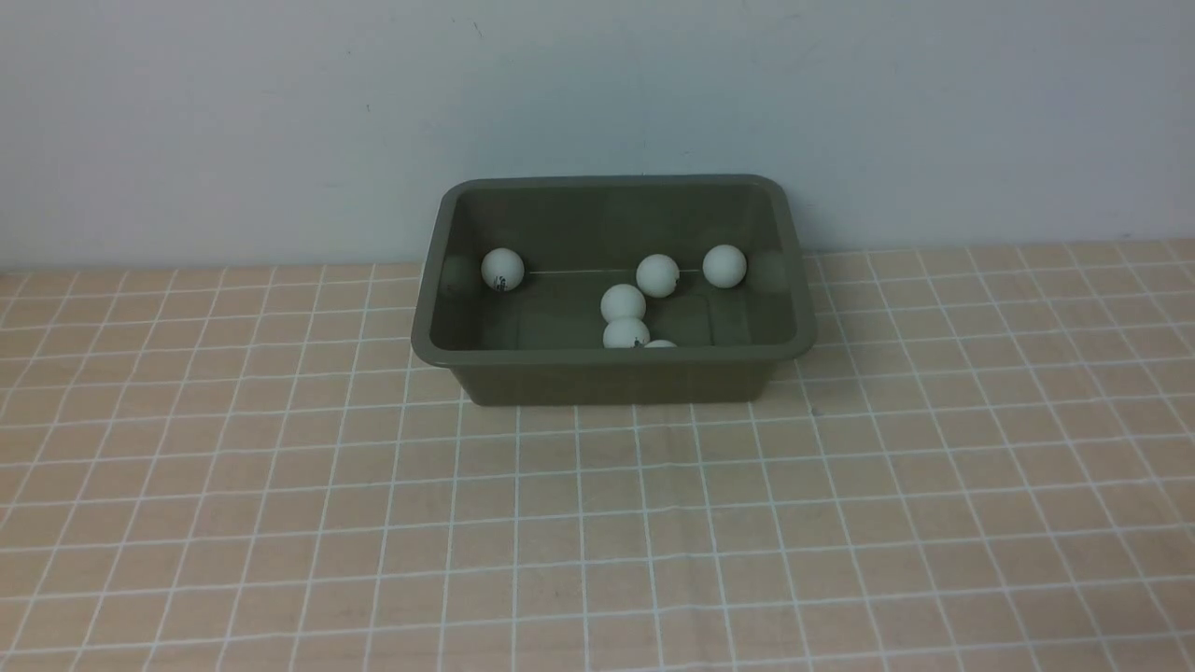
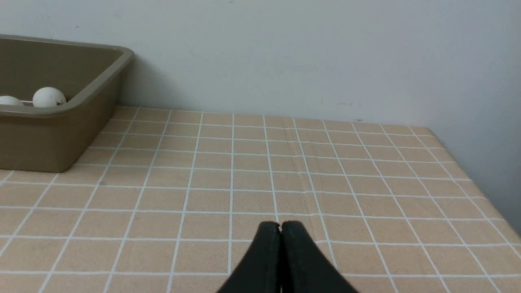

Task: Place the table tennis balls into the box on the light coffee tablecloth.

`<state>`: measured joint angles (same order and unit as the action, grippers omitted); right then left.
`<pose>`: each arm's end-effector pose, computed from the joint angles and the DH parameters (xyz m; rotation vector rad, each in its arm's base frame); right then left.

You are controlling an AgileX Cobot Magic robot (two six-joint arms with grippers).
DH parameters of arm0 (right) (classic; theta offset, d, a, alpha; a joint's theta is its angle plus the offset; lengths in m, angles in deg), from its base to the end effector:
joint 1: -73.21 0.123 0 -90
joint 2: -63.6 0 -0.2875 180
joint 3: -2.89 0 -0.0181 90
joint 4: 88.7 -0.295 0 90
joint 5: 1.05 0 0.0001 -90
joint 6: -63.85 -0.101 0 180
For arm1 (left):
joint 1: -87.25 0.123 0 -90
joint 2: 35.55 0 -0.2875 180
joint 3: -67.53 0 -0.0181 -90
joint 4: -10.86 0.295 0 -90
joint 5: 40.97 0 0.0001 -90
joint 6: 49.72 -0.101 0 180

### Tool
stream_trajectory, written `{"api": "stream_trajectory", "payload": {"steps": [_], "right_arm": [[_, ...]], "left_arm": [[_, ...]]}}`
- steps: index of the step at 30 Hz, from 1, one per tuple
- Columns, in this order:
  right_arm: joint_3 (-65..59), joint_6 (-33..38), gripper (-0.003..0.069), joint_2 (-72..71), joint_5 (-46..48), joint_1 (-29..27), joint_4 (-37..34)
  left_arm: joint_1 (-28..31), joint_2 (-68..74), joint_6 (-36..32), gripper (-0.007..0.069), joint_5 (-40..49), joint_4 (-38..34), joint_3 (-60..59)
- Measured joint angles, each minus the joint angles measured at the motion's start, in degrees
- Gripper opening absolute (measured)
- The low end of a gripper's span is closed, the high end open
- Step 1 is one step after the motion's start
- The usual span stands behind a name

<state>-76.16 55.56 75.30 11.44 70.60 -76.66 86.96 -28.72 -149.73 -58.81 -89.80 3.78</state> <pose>0.1117 -0.0097 0.1728 0.0188 1.7984 -0.1165 0.0795 0.0299 0.2989 -0.2717 1.2781 0.1755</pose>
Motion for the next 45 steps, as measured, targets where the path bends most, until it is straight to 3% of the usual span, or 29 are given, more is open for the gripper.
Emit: {"api": "stream_trajectory", "payload": {"steps": [2, 5, 8, 11, 12, 13, 15, 17, 18, 25, 36, 45], "right_arm": [[0.00, 0.00, -0.0018, 0.00, 0.00, 0.00, 0.00], [0.00, 0.00, -0.0018, 0.00, 0.00, 0.00, 0.00], [0.00, 0.00, -0.0018, 0.00, 0.00, 0.00, 0.00], [0.00, 0.00, -0.0018, 0.00, 0.00, 0.00, 0.00], [0.00, 0.00, -0.0018, 0.00, 0.00, 0.00, 0.00], [0.00, 0.00, -0.0018, 0.00, 0.00, 0.00, 0.00], [0.00, 0.00, -0.0018, 0.00, 0.00, 0.00, 0.00], [0.00, 0.00, -0.0018, 0.00, 0.00, 0.00, 0.00], [0.00, 0.00, -0.0018, 0.00, 0.00, 0.00, 0.00], [0.00, 0.84, -0.0018, 0.00, 0.00, 0.00, 0.00], [0.00, 0.70, -0.0018, 0.00, 0.00, 0.00, 0.00], [0.00, 0.70, -0.0018, 0.00, 0.00, 0.00, 0.00]], "left_arm": [[0.00, 0.00, 2.28, -0.0069, 1.02, 1.58, -0.11], [0.00, 0.00, 12.23, -0.0069, 2.28, 10.63, -1.10], [0.00, 0.74, 28.85, -0.0069, 4.08, 24.32, -3.88], [0.00, 2.55, 48.53, -0.0069, 8.10, 42.61, -8.76], [0.00, 2.66, 50.71, -0.0069, 8.87, 43.71, -9.04], [0.06, 3.28, 57.68, -0.0069, 12.52, 52.02, -10.89], [0.83, 3.52, 66.11, -0.0069, 18.24, 61.60, -12.20], [1.44, 3.52, 69.04, -0.0069, 21.10, 65.24, -12.35], [3.35, 3.52, 74.44, -0.0069, 27.29, 72.17, -12.42], [8.49, 3.52, 84.67, -0.0069, 33.28, 80.99, -15.09], [8.40, 3.52, 85.48, -0.0069, 34.26, 87.69, -15.16], [7.85, 3.52, 85.52, -0.0069, 34.30, 88.85, -15.18]]}}
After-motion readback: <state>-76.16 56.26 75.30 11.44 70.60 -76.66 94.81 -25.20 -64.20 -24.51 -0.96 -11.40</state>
